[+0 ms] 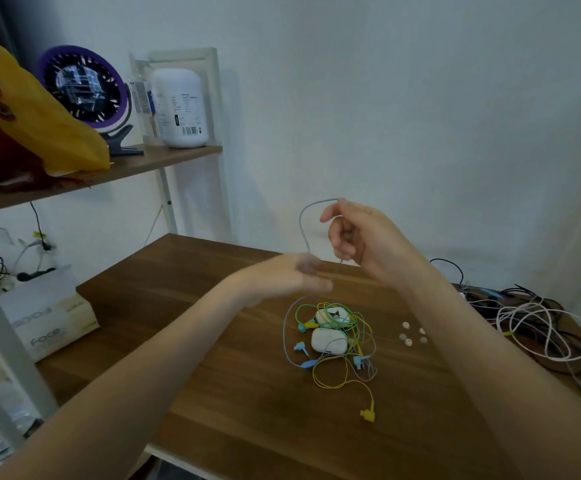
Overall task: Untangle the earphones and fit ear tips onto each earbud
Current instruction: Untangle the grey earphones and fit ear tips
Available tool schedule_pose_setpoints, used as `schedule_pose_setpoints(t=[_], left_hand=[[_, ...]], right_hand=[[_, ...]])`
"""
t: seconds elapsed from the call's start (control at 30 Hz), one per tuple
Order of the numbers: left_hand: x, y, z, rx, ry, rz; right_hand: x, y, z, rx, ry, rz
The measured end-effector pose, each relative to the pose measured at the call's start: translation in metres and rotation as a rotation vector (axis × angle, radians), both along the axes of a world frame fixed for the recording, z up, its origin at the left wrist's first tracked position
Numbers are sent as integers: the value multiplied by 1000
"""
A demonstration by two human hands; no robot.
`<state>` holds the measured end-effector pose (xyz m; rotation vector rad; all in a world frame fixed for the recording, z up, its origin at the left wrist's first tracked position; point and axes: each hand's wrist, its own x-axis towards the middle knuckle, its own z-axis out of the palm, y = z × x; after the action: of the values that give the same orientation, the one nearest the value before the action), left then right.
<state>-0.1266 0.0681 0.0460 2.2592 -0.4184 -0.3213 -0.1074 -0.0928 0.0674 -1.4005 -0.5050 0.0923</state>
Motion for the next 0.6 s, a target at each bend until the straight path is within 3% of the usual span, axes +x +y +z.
schedule_pose_setpoints(t=[0.07, 0.13, 0.27, 0.33, 0.4, 0.47, 0.53, 0.6], left_hand=[[-2, -9, -8, 160, -63, -86], [-2, -13, -10, 176, -162, -93], [-2, -18, 2, -192, -174, -63], [0, -17, 13, -386, -224, 7], [6, -13, 24, -515, -283, 93], [11, -6, 33, -604, -310, 178], [16, 7, 39, -642, -330, 287], [18, 22, 43, -667, -313, 378]], right_hand=[[-3, -1, 9, 38, -10, 45], [-4, -5, 14, 36, -24, 55], [-1, -9, -6, 39, -19, -101], [0, -7, -31, 36, 49, -47], [-7, -1, -51, -179, 95, 158], [-12, 3, -63, -590, 72, 318], [-8, 2, -71, -846, 4, 306], [0, -4, -76, -940, 9, 151]])
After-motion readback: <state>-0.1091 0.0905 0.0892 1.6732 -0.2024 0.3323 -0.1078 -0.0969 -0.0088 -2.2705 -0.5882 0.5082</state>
